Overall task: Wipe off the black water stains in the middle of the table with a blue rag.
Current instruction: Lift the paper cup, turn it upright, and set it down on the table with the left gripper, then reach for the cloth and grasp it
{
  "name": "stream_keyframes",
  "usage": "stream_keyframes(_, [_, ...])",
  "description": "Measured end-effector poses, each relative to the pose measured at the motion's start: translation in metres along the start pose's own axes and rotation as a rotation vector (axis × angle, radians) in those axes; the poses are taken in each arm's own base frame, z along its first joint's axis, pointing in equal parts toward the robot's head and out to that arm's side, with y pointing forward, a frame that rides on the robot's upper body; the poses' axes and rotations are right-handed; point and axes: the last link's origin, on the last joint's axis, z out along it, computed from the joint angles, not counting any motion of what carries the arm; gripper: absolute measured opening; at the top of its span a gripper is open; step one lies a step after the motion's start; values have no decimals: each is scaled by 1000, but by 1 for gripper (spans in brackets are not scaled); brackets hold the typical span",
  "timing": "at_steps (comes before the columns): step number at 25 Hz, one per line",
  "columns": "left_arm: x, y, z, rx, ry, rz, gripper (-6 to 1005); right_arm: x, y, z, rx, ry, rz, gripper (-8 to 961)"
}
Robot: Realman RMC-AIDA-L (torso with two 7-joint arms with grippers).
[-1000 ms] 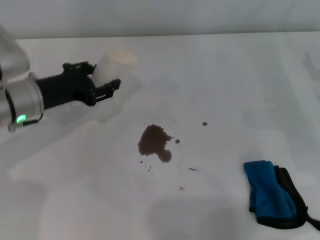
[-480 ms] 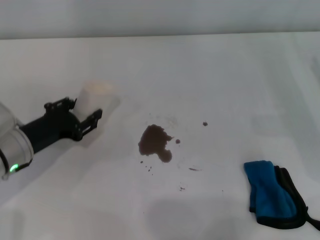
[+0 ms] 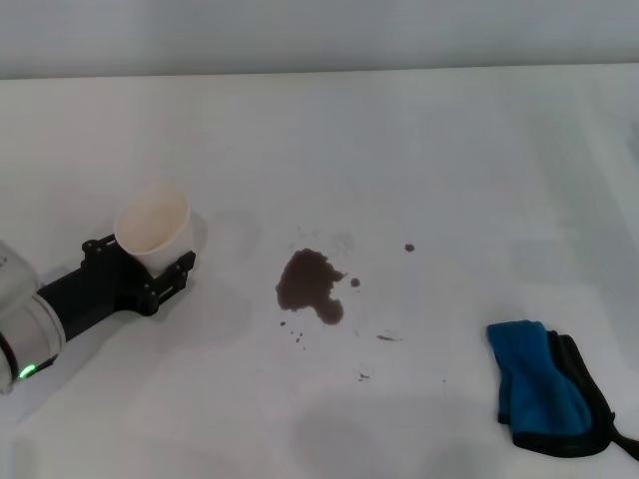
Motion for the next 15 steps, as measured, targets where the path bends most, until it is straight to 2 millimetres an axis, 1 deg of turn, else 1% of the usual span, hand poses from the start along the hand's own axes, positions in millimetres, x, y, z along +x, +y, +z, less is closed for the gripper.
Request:
stream_keyframes(3, [-2, 2, -1, 4, 3, -1, 555, 0, 0, -1, 1, 1, 0, 870])
stream_keyframes(9, [-5, 0, -5, 40, 14, -31, 611, 1, 0, -2, -3, 5, -2, 868])
stream_keyframes(14, [-6, -1, -5, 45, 8, -18, 657, 1, -3, -4, -2, 6, -9, 866])
stream_keyframes(15, [-6, -1, -5, 46, 8, -13, 726, 1, -3, -4, -1, 6, -9, 866])
